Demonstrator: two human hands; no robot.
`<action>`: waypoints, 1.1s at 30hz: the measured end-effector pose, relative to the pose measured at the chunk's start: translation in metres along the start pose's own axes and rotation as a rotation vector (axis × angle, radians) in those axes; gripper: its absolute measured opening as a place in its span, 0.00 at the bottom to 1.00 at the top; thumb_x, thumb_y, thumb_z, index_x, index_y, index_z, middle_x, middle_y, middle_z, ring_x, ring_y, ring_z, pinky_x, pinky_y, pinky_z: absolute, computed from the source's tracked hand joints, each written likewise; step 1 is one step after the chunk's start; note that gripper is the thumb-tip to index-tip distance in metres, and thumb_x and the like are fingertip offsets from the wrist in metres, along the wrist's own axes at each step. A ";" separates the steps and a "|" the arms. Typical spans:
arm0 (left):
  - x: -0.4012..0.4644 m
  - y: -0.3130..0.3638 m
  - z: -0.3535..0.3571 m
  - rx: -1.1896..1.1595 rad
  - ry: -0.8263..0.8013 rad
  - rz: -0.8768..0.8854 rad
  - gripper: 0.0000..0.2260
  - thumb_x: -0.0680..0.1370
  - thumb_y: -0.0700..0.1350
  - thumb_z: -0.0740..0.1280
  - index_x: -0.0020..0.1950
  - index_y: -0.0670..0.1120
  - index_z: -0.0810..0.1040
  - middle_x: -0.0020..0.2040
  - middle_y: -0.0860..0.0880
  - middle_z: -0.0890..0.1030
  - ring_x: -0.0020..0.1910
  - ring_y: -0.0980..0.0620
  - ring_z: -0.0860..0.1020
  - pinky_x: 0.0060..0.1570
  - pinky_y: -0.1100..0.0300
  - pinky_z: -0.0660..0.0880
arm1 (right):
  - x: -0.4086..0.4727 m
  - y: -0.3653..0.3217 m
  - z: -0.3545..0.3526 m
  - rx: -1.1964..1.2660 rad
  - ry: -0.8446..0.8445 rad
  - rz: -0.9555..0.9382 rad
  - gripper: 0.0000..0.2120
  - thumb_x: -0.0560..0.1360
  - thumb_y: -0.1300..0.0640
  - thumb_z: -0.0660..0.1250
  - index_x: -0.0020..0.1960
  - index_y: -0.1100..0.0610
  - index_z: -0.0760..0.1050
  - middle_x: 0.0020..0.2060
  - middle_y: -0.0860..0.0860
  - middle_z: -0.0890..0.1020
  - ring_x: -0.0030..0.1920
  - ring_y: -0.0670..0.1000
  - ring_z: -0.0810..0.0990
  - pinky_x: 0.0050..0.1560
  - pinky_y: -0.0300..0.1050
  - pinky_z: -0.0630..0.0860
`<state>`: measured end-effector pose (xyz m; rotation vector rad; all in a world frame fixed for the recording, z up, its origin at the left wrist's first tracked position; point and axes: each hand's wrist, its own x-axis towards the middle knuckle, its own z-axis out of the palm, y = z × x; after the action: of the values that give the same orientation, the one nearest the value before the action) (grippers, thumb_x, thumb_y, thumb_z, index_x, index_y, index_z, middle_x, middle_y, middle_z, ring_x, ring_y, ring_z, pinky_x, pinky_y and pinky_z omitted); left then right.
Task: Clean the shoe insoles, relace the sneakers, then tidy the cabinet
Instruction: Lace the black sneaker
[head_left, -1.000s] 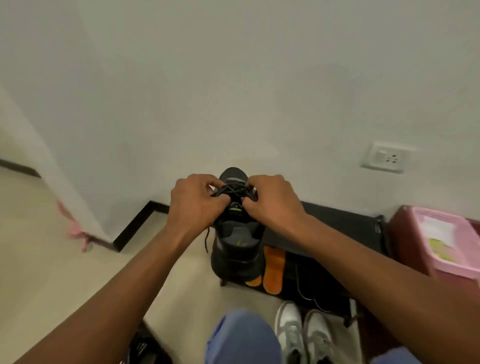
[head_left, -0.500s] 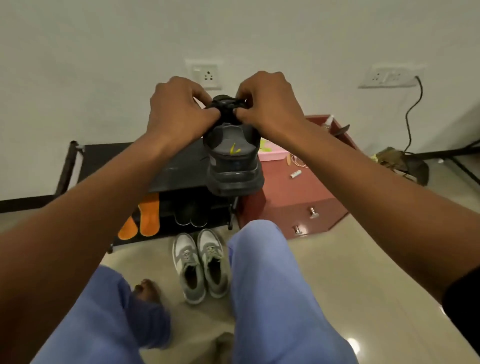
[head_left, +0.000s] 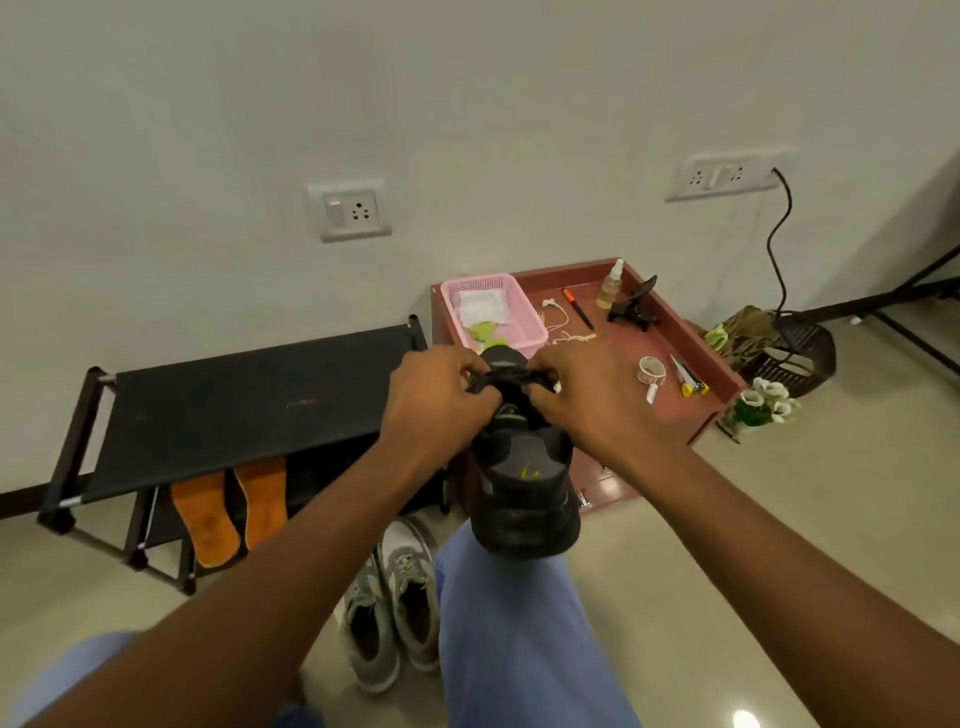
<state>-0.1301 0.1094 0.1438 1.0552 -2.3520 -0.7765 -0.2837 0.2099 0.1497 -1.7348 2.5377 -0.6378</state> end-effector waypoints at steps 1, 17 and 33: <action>-0.001 -0.001 0.004 0.001 -0.004 0.003 0.06 0.72 0.47 0.73 0.48 0.53 0.87 0.37 0.56 0.84 0.35 0.58 0.81 0.41 0.61 0.82 | -0.003 0.003 0.003 0.012 -0.001 0.010 0.06 0.71 0.53 0.68 0.44 0.53 0.83 0.37 0.50 0.82 0.40 0.54 0.79 0.39 0.53 0.77; -0.002 -0.022 0.038 -0.006 -0.016 -0.013 0.03 0.75 0.47 0.73 0.47 0.54 0.86 0.37 0.58 0.83 0.33 0.62 0.79 0.35 0.74 0.71 | -0.009 0.019 0.037 0.065 -0.043 0.132 0.07 0.74 0.54 0.71 0.51 0.50 0.85 0.41 0.49 0.85 0.44 0.52 0.82 0.43 0.51 0.81; 0.002 -0.022 0.036 0.079 0.040 0.087 0.08 0.74 0.53 0.76 0.51 0.54 0.83 0.43 0.58 0.82 0.38 0.60 0.79 0.40 0.65 0.77 | -0.007 0.023 0.028 0.473 -0.078 0.292 0.03 0.74 0.55 0.73 0.46 0.47 0.84 0.41 0.43 0.85 0.44 0.44 0.83 0.49 0.50 0.83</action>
<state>-0.1410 0.1074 0.1033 0.9840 -2.3941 -0.6295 -0.2956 0.2144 0.1150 -1.1861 2.2727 -1.0185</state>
